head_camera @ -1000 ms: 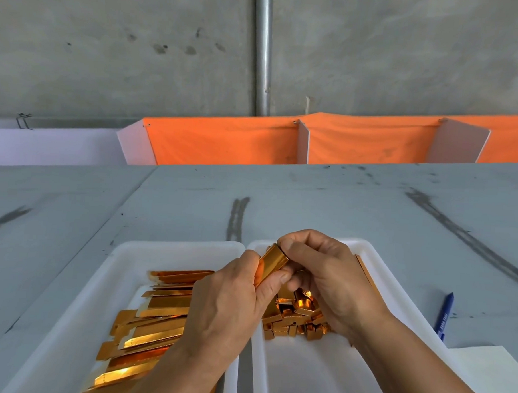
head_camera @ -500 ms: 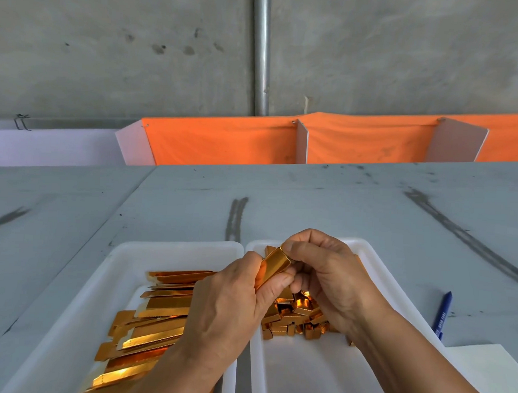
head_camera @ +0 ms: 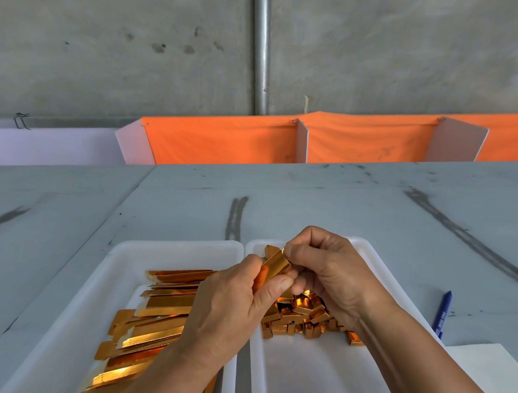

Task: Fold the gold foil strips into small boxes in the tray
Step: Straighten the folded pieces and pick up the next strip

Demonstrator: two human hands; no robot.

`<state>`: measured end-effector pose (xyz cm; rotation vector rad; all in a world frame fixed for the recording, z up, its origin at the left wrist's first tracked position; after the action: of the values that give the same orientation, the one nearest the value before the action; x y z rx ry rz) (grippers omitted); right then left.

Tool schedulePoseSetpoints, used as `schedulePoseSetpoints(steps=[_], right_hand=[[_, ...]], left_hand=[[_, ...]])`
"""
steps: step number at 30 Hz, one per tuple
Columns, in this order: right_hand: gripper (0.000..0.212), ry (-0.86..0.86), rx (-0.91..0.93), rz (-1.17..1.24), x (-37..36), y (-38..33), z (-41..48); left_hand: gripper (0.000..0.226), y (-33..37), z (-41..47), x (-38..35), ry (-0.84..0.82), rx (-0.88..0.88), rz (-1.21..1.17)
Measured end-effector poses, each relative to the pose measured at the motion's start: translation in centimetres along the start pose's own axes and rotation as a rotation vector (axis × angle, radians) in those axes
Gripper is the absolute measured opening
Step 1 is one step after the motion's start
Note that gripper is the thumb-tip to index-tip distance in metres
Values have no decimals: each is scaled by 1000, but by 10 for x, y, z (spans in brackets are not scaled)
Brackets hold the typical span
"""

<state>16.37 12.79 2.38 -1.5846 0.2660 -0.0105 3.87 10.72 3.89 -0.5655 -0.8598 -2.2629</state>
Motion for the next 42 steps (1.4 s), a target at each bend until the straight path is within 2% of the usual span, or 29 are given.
schedulePoseSetpoints(steps=[6,10,14,18,21,28,35,42], right_hand=[[13,46,82,-104,6,-4,0],[19,25,119,-169,5,-6,-3],[22,34,120,-180,5,-5,-2],[14,53,116,-122,6,-4,-1],[5,43,117,-83,4,-5,-2],[19,61,171,-86,5,-9,-4],[11,61,285,-190,-2,-13,-11],[8,108,259,-221,1,-8,-7]], left_hand=[[44,-3,2,5,32,-30,157],[45,-6,2,5,43,-17,205],[45,-6,2,6,54,-19,255],[43,-3,4,9,70,-36,311],[45,-1,5,12,74,-44,324],[43,4,6,13,70,-30,342],[49,-5,6,14,112,-2,356],[45,-8,5,11,105,8,321]])
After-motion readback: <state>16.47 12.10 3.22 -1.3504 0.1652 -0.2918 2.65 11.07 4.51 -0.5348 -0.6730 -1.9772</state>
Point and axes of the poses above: each hand's wrist, its own z-axis towards the middle knuckle, its own x-axis out of the back of the hand, y = z × x, the point moved 10 cm from there along z, towards the middle knuckle, and after that the axes turned 15 degrees about y, right-handed, at the moved point
